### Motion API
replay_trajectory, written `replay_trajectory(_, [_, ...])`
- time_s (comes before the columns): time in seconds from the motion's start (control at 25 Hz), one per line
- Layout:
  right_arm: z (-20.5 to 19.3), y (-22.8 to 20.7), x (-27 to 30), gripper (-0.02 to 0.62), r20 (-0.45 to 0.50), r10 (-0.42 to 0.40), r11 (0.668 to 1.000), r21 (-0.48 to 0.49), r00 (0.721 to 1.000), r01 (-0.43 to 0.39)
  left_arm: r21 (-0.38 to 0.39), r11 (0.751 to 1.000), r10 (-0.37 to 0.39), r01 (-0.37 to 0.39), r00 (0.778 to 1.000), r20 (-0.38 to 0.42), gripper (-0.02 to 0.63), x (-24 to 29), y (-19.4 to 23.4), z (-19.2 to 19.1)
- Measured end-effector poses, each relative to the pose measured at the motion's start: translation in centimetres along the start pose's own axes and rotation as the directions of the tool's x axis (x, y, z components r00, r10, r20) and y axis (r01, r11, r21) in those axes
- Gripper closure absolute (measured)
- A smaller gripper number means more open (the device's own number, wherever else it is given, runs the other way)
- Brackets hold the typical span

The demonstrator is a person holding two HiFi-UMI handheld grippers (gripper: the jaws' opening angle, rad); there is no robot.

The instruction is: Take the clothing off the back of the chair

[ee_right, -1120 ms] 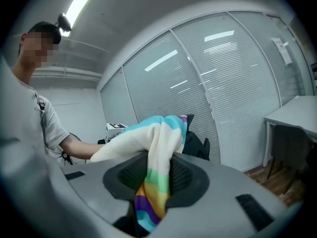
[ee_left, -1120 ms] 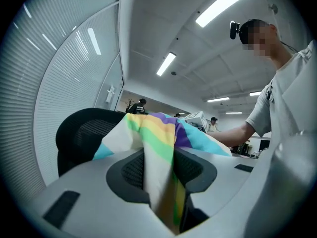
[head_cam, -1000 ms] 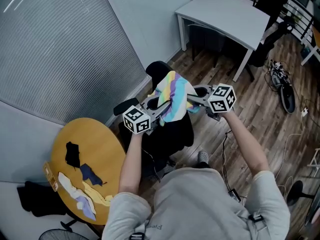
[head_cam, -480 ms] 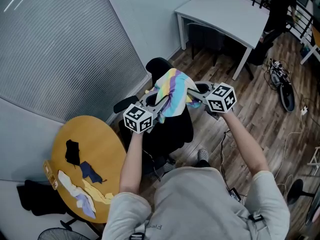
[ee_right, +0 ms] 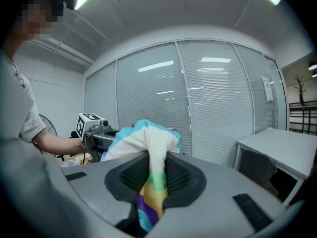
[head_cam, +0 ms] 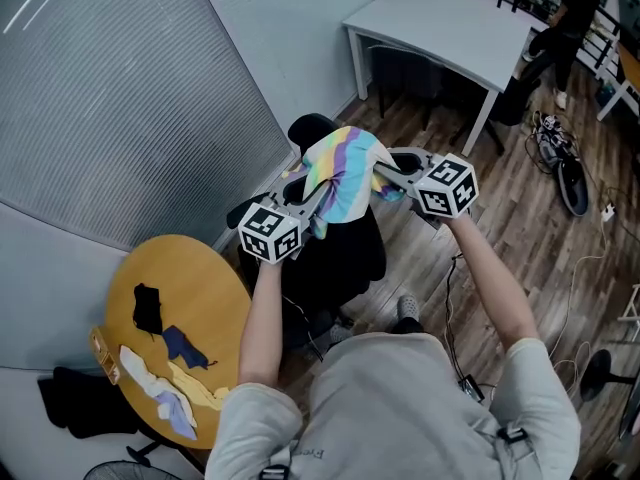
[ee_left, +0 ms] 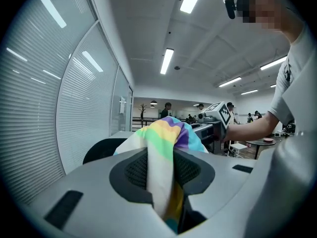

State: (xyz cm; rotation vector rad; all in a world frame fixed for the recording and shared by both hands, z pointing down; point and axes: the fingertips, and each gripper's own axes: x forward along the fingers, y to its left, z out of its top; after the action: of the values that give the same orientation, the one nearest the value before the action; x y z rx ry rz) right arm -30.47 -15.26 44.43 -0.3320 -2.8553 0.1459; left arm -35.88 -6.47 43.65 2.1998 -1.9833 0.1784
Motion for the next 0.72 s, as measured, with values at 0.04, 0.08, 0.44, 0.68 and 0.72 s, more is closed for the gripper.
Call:
replay_trajectory(0.04, [0.5, -0.2, -0.1, 0.508, 0.006, -0.007, 1.000, -0.013, 1.000, 0.007, 0.012, 1.000, 0.010, -0.010, 1.000, 0.004, 0.485, 0.0, 0.1, 0.5])
replay_trajectory(0.08, [1.1, -0.3, -0.2, 0.508, 0.010, -0.014, 1.000, -0.028, 1.000, 0.014, 0.026, 0.999, 0.022, -0.023, 1.000, 0.007, 0.485, 0.0, 0.2, 0.9])
replay_trajectory(0.44, [4.0, -1.0, -0.3, 0.508, 0.020, -0.082, 0.983, -0.165, 0.996, 0.084, 0.162, 0.978, 0.133, -0.131, 0.991, -0.004, 0.485, 0.0, 1.2, 3.3])
replay_trajectory(0.68, [5.5, -1.4, -0.6, 0.508, 0.058, -0.118, 0.975, -0.182, 0.991, 0.127, 0.187, 0.969, 0.159, -0.158, 0.987, 0.012, 0.485, 0.1, 1.8, 4.9])
replay_trajectory(0.72, [5.8, -1.4, -0.7, 0.508, 0.066, -0.128, 0.973, -0.184, 0.990, 0.138, 0.186, 0.970, 0.158, -0.159, 0.987, 0.019, 0.485, 0.2, 1.8, 5.2])
